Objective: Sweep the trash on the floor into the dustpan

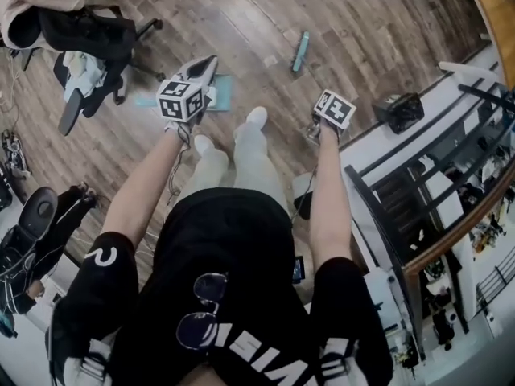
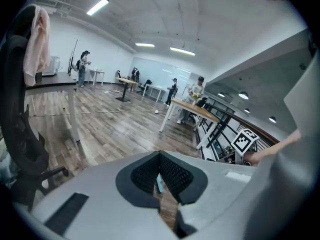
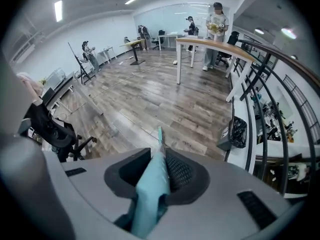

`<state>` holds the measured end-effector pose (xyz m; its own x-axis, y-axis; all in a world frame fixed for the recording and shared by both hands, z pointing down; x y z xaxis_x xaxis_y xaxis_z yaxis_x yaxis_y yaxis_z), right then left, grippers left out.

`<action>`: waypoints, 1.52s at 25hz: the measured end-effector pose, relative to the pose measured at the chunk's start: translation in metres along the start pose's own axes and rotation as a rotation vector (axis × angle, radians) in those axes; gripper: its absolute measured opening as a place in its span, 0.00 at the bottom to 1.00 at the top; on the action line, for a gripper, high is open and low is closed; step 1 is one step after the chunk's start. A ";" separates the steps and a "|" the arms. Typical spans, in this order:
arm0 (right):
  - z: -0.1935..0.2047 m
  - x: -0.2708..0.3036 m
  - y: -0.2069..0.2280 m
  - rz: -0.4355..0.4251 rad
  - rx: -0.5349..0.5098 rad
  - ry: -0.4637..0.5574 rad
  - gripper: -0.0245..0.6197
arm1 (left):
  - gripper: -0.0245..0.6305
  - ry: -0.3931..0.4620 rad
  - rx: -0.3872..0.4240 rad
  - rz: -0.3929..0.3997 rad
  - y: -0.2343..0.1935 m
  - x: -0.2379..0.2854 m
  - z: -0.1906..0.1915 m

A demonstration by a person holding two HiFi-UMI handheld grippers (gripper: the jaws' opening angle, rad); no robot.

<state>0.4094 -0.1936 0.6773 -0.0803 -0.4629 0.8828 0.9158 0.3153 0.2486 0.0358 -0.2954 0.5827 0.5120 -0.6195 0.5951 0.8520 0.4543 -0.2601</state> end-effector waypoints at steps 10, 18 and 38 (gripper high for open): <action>0.025 0.044 -0.012 0.175 -0.169 -0.218 0.17 | 0.04 -0.047 -0.031 -0.071 -0.026 0.005 0.010; 0.033 0.050 -0.035 0.116 -0.275 -0.236 0.17 | 0.04 -0.058 -0.046 -0.087 -0.039 -0.004 0.021; 0.180 0.012 -0.100 0.073 -0.339 -0.364 0.17 | 0.04 -0.040 -0.065 -0.075 -0.092 -0.108 0.078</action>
<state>0.2464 -0.0818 0.7347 -0.0877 -0.1112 0.9899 0.9957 0.0209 0.0905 -0.1068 -0.2199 0.6018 0.4431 -0.6235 0.6442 0.8937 0.3644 -0.2620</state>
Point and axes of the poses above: the fingertips, and each gripper's own axes: x forward along the fingers, y to its right, z out of its underside, the point moved 7 cm from there along -x, backward along the fingers, and after that the axes turned 8 degrees about -z, right-handed, at the moved point
